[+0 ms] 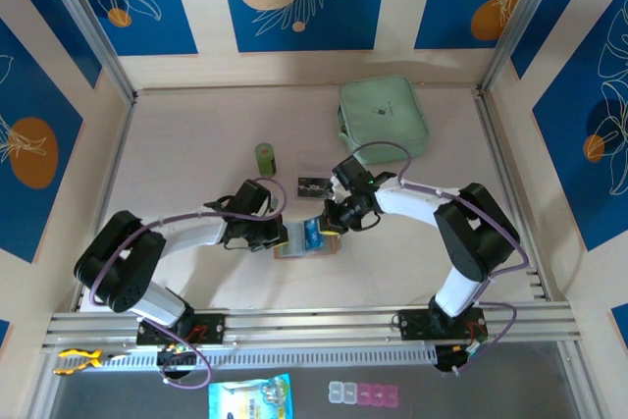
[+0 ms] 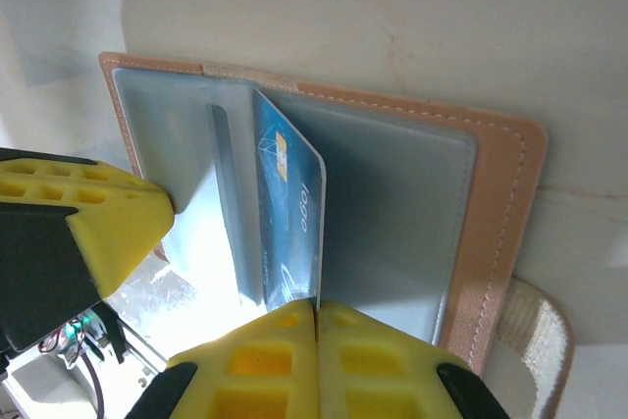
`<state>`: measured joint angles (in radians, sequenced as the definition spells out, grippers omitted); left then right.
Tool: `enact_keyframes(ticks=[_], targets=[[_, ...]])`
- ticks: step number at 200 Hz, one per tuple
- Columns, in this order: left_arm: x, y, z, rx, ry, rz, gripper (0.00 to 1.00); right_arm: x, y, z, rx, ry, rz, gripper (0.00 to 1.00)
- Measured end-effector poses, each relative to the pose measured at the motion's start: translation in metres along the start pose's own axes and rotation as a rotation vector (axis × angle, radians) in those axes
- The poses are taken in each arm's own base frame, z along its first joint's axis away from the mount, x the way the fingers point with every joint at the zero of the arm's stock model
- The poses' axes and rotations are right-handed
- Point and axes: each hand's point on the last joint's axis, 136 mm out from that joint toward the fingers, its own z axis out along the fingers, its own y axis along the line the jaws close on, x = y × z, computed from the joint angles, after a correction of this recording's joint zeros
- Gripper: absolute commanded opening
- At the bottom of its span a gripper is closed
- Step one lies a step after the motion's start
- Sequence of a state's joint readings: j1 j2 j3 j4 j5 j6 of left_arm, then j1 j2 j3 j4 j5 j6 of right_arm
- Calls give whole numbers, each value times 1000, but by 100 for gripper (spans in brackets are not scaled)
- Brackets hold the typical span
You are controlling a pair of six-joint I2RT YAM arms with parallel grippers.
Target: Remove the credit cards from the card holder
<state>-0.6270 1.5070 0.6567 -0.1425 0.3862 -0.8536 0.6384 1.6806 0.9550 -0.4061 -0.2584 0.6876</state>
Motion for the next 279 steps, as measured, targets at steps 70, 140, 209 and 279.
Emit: enact_keyframes(ticks=[70,140,209,279], targets=[[0,0,0,-4,1,16,1,2,8,0,10,6,-15,12],[0,0,0,-6,3,15,1,4,10,1,15,7,23,13],[-1,-1,1,-5,6,21,2,2,12,1,6,-4,38,7],[-9,-12,-7,-3,0,19,10,-4,22,-32,0,-70,-38,4]])
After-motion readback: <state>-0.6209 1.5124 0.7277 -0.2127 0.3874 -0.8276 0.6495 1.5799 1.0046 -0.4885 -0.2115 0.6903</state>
